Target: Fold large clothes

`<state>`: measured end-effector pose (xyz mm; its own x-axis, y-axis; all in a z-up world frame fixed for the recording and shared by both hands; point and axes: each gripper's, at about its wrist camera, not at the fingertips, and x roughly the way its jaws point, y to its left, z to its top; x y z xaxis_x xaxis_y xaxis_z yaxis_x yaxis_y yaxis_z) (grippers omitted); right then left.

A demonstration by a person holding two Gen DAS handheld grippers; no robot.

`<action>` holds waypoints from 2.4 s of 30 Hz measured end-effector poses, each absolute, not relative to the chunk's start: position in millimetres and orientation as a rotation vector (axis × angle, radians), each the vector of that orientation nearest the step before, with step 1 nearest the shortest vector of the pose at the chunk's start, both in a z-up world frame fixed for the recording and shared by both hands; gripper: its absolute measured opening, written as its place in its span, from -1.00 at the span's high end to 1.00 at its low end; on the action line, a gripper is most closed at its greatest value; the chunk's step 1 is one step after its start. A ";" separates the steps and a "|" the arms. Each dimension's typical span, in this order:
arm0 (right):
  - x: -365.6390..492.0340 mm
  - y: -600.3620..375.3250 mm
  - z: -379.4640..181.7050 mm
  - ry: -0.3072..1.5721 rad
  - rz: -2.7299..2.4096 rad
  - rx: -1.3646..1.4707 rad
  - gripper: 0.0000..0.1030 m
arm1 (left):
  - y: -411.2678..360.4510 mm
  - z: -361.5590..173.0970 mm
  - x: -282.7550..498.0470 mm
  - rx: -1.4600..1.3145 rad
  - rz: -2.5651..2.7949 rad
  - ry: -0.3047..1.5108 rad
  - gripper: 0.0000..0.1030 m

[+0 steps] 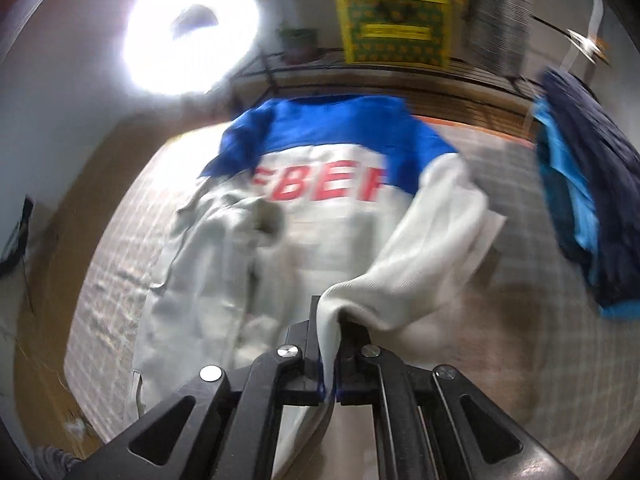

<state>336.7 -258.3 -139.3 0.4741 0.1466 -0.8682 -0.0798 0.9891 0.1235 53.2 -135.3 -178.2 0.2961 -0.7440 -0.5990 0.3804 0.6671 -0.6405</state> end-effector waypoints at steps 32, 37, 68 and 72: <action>365.2 -315.0 -147.0 1.112 0.205 0.369 -0.01 | -86.4 -151.5 31.4 -0.331 -0.725 1.001 0.73; 386.7 -292.8 -159.1 1.148 0.148 0.256 0.11 | -83.5 -129.9 61.8 -0.273 -0.731 0.918 0.73; 406.6 -249.8 -147.2 1.033 0.321 0.073 0.51 | -127.3 -211.0 126.6 -0.173 -0.939 1.110 0.73; 350.3 -304.6 -108.3 0.973 0.323 0.215 0.46 | -107.0 -200.8 126.8 -0.207 -0.932 1.085 0.73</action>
<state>350.3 -304.6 -108.3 0.5208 0.3624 -0.7730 -0.1715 0.9314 0.3211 126.8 -107.0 -200.8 0.1438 -0.7338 -0.6639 0.5456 0.6185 -0.5655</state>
